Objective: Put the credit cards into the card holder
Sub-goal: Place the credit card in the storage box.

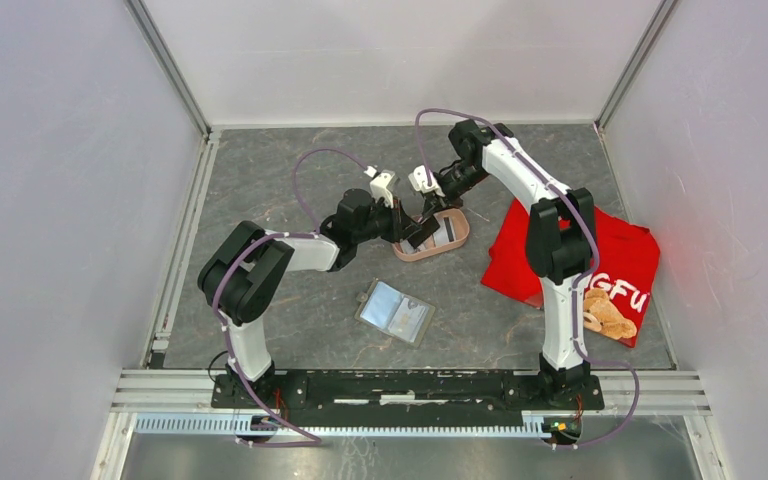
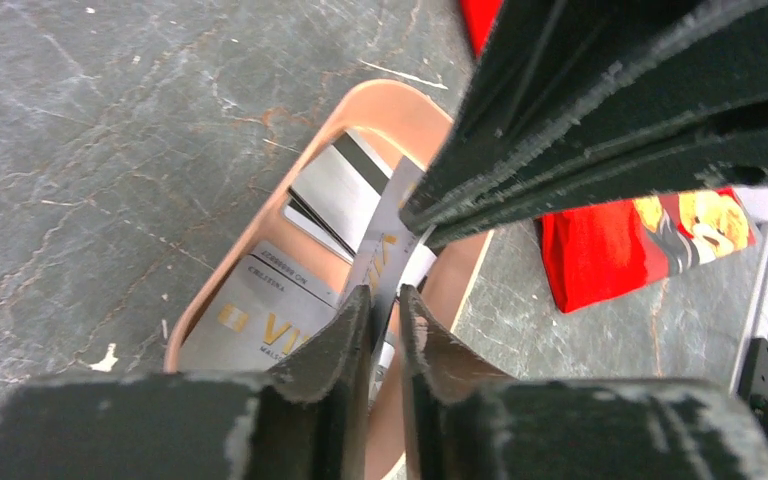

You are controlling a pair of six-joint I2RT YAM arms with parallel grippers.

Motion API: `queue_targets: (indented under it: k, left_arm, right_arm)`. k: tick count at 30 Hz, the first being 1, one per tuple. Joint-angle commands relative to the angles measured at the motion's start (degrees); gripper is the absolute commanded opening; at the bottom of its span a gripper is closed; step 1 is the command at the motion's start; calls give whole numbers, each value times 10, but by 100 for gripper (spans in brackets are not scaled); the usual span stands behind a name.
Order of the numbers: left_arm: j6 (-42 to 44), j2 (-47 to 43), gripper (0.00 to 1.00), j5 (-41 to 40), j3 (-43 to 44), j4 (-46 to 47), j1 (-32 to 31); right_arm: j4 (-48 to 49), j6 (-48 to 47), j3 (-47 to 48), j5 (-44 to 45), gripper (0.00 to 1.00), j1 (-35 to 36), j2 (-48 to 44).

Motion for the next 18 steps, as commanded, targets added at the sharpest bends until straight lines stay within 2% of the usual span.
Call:
queue_targets:
  k: [1,4,13,18]
  left_arm:
    - [20,-3,30,-9,14,22,-5]
    - [16,-2,45,-11,19,13,-5]
    - [5,-34,50,4,-17,66,16]
    - [21,-94,61,38,-41,80,46]
  right_arm:
    - [16,-11,23,0,0,1,-3]
    - [20,-11,20,3,0,0,-8]
    - [60,39,16,-5,0,-8,-28]
    - [45,44,13,-37,0,-23,-57]
